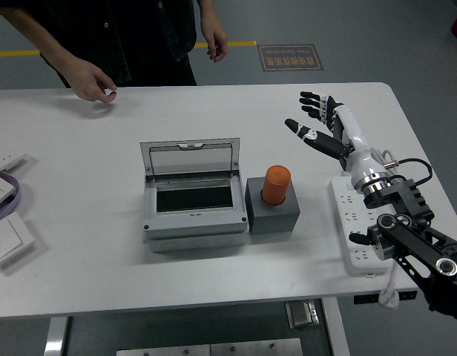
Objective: Pick up the cylinder from the cube,place it in the box,flap close box
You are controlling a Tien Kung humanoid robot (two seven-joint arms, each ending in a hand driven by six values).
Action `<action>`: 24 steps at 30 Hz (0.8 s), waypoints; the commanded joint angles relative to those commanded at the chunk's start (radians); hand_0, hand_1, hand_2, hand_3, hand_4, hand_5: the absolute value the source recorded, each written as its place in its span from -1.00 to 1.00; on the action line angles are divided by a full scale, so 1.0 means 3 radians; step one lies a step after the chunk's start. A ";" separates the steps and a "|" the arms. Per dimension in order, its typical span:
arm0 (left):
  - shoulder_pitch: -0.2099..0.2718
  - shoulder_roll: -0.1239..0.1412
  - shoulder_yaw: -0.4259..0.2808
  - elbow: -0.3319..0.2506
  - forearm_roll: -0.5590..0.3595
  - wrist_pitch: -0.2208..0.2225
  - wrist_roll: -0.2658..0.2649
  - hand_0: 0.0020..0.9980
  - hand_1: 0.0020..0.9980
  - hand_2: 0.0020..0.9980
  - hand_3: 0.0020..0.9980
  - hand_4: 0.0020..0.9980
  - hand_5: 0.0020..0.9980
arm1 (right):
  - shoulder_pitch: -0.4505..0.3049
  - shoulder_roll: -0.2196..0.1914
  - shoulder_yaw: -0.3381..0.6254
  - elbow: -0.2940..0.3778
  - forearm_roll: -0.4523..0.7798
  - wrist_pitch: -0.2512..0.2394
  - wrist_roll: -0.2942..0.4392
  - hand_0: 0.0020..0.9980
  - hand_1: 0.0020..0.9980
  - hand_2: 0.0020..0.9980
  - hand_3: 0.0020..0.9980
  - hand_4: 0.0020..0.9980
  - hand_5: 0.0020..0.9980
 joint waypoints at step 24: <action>-0.0031 0.0006 -0.0007 -0.0003 0.0015 0.0002 -0.0002 0.25 0.19 0.23 0.31 0.49 -0.41 | 0.0131 0.0004 -0.0672 -0.0194 0.0174 0.0175 0.0006 0.46 0.40 0.38 0.39 0.85 -0.45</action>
